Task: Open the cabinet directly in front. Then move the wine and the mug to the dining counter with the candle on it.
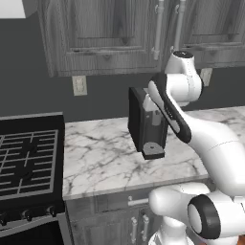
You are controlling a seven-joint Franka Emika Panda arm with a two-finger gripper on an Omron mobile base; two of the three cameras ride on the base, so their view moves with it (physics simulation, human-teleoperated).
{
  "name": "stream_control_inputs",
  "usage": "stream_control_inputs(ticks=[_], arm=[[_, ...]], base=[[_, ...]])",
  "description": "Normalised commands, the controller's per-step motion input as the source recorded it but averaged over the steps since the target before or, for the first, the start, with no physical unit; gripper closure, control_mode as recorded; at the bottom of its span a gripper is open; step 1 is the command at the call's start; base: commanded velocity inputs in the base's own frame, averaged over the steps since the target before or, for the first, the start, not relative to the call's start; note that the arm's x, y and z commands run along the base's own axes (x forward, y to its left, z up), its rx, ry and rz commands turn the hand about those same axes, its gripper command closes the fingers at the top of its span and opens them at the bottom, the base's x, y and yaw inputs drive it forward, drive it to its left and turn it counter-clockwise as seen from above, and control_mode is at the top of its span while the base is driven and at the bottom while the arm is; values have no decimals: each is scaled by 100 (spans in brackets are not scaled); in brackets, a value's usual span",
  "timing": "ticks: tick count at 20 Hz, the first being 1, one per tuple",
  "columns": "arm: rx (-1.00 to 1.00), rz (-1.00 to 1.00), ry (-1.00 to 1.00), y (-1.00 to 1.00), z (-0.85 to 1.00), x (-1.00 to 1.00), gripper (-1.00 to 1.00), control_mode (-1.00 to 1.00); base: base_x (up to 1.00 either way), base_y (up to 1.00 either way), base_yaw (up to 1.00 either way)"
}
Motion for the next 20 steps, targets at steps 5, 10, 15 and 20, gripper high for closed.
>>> stream_control_inputs(ticks=[5, 10, 15, 20], arm=[[0, 0, -25, -2, 15, -48, -100, -100], [0, 1, -48, -1, 54, -76, -100, -100], [0, 3, -51, 0, 67, -68, -100, -100], [0, 4, -43, 0, 50, -57, -100, -100]], base=[[0, 0, 0], [0, 0, 0], [0, 0, 0], [0, 0, 0]])
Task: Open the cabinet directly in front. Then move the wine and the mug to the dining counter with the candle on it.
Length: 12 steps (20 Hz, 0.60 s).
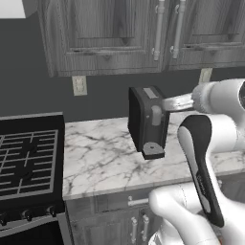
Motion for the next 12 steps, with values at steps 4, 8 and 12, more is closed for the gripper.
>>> stream_control_inputs(ticks=[4, 8, 12], arm=[[0, 1, -39, -3, 49, -55, -100, -100], [0, 4, -45, -8, 57, -57, -100, -100], [0, 5, -43, -1, 47, -49, -100, -100]], base=[[0, 0, 0], [0, 0, 0], [0, 0, 0]])
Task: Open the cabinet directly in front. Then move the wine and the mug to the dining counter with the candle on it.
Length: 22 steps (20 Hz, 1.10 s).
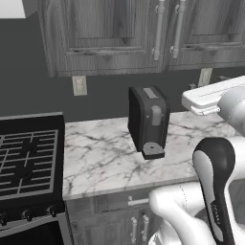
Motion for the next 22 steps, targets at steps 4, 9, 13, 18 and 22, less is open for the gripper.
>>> stream_control_inputs(ticks=[4, 9, 13, 18, 22], arm=[[0, 2, -11, 1, 7, -10, -100, -100], [0, 0, -1, 13, 0, 28, -100, -100], [1, 0, 0, 4, 5, 66, -100, -100], [8, -2, -1, 0, 24, 62, -100, -100], [6, -5, 2, 0, 11, 55, -100, -100]], base=[[0, 0, 0], [0, 0, 0], [0, 0, 0], [0, 0, 0], [0, 0, 0]])
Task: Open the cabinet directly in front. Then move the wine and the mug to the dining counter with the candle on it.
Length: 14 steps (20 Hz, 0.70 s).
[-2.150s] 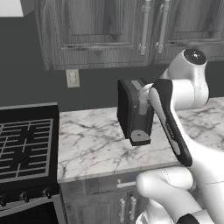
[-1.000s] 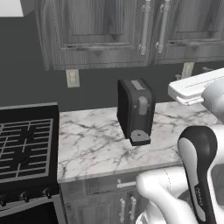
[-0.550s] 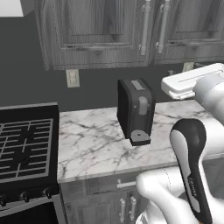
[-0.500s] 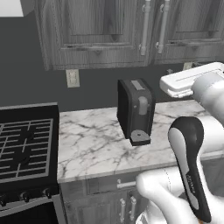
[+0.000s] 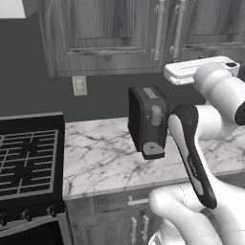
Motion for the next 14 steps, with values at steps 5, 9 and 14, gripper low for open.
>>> stream_control_inputs(ticks=[5, 9, 14], arm=[[0, 0, 17, 0, 15, 82, -100, -100], [0, 0, 19, 0, 17, 99, -100, -100], [0, 0, 18, 0, 6, 100, -100, -100]], base=[[0, 0, 0], [0, 0, 0], [0, 0, 0]])
